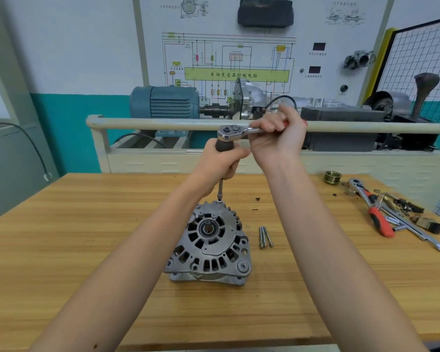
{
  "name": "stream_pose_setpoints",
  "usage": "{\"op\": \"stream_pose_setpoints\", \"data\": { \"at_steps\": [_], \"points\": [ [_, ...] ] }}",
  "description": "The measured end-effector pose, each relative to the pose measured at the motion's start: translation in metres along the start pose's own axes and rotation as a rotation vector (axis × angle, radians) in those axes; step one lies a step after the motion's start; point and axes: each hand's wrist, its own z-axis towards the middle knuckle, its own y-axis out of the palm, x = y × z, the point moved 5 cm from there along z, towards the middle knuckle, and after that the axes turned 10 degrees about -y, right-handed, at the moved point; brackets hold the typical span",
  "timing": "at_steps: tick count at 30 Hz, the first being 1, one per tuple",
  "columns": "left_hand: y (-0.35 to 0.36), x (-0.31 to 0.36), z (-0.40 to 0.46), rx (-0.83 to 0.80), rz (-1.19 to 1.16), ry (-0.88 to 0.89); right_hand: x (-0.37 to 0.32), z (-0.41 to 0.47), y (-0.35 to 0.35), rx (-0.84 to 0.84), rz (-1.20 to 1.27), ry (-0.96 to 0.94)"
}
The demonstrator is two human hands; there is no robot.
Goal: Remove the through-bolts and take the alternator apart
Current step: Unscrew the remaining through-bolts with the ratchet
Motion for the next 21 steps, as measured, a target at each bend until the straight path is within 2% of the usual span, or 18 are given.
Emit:
{"op": "stream_pose_setpoints", "data": {
  "at_steps": [4,6,8,10,11,15,18,21],
  "points": [
    [-0.006,-0.003,-0.002,0.326,-0.089,-0.005,-0.003,-0.035,-0.007,-0.076,-0.070,-0.264],
    [-0.006,-0.005,-0.003,0.457,-0.098,0.015,-0.001,-0.054,-0.007,-0.195,-0.133,-0.386],
    [-0.008,-0.006,-0.004,0.515,-0.103,0.035,0.000,-0.068,-0.006,-0.316,-0.213,-0.474],
    [-0.008,-0.006,-0.004,0.480,-0.078,0.045,-0.002,-0.068,-0.002,-0.349,-0.241,-0.482],
    [-0.009,-0.006,-0.005,0.438,-0.049,0.049,-0.005,-0.062,-0.002,-0.312,-0.223,-0.441],
    [-0.009,0.003,-0.008,0.166,0.088,0.108,-0.007,-0.018,0.000,-0.101,-0.086,-0.090],
    [-0.004,0.011,-0.008,-0.025,0.079,0.123,0.000,0.005,0.005,-0.047,-0.080,0.140],
    [0.000,0.008,-0.003,-0.033,-0.010,0.042,0.003,0.013,0.007,-0.031,-0.083,0.185]
  ]
}}
